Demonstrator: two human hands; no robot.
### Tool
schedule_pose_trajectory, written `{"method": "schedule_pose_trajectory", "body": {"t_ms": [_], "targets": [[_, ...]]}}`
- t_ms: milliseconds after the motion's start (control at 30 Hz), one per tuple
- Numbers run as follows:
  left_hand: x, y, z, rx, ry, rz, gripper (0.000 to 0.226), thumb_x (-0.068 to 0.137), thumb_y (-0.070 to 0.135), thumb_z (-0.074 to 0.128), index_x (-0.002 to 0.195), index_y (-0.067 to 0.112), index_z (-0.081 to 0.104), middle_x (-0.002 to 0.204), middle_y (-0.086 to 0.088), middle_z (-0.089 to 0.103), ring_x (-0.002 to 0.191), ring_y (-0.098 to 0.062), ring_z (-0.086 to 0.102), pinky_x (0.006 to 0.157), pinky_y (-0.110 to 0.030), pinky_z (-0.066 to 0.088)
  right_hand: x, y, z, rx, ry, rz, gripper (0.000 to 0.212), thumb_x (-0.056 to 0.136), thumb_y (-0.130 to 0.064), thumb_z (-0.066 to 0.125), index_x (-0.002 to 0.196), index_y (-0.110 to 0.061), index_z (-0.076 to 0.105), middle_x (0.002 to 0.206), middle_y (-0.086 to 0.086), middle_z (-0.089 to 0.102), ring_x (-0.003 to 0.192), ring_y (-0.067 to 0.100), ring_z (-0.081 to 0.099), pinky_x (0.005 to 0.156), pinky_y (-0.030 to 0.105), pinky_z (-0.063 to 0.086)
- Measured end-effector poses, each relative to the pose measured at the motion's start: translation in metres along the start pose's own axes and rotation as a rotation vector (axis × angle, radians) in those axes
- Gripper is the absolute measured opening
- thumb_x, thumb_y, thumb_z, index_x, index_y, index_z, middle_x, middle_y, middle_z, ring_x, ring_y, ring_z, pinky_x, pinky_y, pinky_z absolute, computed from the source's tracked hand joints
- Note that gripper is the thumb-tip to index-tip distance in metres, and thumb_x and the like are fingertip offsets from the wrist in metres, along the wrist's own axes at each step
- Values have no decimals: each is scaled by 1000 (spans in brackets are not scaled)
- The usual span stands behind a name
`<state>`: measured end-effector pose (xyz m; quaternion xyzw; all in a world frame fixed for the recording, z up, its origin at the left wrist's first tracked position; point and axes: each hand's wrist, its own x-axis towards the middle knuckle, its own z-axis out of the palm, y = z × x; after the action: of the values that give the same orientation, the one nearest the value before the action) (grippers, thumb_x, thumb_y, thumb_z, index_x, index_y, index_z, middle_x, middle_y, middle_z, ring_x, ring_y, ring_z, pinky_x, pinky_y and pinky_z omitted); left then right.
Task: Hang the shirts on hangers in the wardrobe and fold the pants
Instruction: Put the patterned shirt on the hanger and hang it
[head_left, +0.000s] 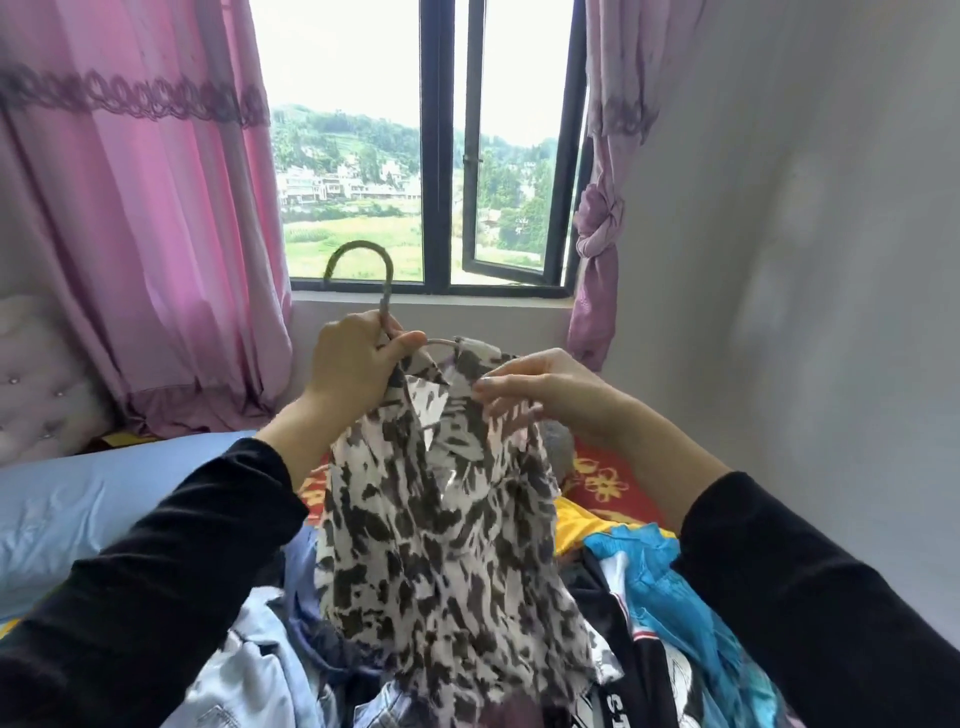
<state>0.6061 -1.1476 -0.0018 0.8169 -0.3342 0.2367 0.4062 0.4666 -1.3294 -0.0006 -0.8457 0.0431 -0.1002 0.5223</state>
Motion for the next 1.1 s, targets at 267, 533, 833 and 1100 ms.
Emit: {"method": "schedule_pose_trajectory", "body": {"t_ms": [267, 533, 833, 1100], "targets": [[20, 25, -23, -204, -79, 16, 27, 82, 45, 70, 81, 18, 74, 83, 10, 70, 79, -3, 61, 77, -26, 43, 20, -9, -27, -588, 262, -218, 8, 92, -30, 62, 93, -24, 66, 90, -5, 67, 79, 6, 60, 74, 31, 47], [37, 16, -72, -180, -319, 65, 42, 74, 58, 60, 99, 27, 69, 77, 6, 73, 63, -6, 68, 65, -26, 52, 33, -36, -58, -319, 498, -248, 18, 85, -9, 62, 68, -12, 66, 57, -6, 54, 47, -2, 45, 47, 10, 34], [30, -21, -75, -220, -148, -32, 41, 72, 47, 74, 87, 8, 77, 76, -21, 70, 59, -27, 62, 68, -36, 51, 23, -20, -74, -389, 461, -192, 15, 83, -11, 70, 83, -23, 79, 59, -6, 69, 55, 5, 58, 68, 25, 49], [24, -14, -71, -276, -199, 23, 27, 73, 37, 77, 79, 10, 78, 54, -6, 60, 40, -2, 40, 47, -10, 34, 35, -97, -13, -437, 204, -407, 20, 87, -29, 60, 97, -12, 65, 83, -7, 62, 72, 5, 58, 64, 16, 44]]}}
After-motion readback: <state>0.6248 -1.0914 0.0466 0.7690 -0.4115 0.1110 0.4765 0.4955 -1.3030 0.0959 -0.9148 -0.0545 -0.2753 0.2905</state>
